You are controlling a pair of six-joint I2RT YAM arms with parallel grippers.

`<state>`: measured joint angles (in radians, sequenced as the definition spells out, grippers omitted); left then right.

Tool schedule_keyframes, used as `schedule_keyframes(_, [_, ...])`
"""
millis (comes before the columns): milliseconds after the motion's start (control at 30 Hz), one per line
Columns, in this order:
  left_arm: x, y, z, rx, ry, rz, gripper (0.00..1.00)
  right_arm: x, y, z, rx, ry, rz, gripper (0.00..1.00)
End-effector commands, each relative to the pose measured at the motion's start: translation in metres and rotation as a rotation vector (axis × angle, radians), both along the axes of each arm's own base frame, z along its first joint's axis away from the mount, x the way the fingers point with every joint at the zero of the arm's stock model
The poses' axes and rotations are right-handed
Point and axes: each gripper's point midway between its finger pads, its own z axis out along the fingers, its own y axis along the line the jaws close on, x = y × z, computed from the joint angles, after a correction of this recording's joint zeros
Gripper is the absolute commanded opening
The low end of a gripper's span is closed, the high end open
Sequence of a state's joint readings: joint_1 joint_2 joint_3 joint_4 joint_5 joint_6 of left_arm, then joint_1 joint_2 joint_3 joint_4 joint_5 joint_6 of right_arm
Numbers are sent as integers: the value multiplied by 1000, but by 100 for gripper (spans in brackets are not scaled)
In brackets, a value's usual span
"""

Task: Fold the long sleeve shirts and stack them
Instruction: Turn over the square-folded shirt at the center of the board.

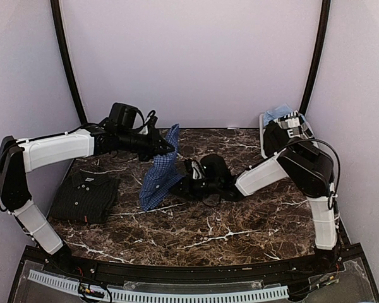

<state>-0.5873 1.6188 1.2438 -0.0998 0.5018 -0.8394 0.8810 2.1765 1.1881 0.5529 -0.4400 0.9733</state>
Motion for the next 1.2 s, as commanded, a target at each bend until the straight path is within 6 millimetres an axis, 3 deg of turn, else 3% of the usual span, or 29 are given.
schedule_keyframes(0, [-6,4,19,6,-71,-21,0,13,-23,45,9,-93,-95,22])
schedule_keyframes(100, [-11,-1,11,35,-66,-36,0,19,-52,71,-45,-143,-179,24])
schedule_keyframes(233, [-30,-22,-12,73,-27,-73,0,25,-108,97,-140,-188,-318,32])
schedule_keyframes(333, [-58,-61,-29,90,-14,-146,1,19,-154,109,-180,-203,-397,43])
schedule_keyframes(367, [-74,-81,-48,109,18,-191,3,13,-169,105,-212,-201,-420,47])
schedule_keyframes(400, [-80,-97,-46,98,15,-221,13,9,-180,108,-232,-209,-437,52])
schedule_keyframes(433, [-98,-117,-67,124,47,-273,17,3,-193,101,-269,-204,-450,55])
schedule_keyframes(467, [-102,-131,-64,118,40,-295,26,-1,-205,98,-303,-204,-470,59])
schedule_keyframes(500, [-116,-145,-79,141,58,-331,31,-7,-215,93,-334,-196,-481,62])
schedule_keyframes(600, [-122,-167,-69,119,30,-358,49,-24,-237,80,-386,-172,-491,71])
schedule_keyframes(667, [-118,-168,-61,123,3,-346,53,-33,-242,73,-395,-157,-478,74])
schedule_keyframes(833, [-96,-142,-47,178,-51,-264,55,-46,-249,48,-453,-112,-441,76])
schedule_keyframes(867, [-92,-133,-53,203,-50,-238,55,-48,-249,44,-460,-105,-435,76])
schedule_keyframes(933, [-81,-111,-47,222,-68,-193,55,-52,-247,33,-474,-88,-408,76])
schedule_keyframes(1167, [-39,-16,-75,331,-24,-37,57,-62,-230,8,-527,-52,-336,74])
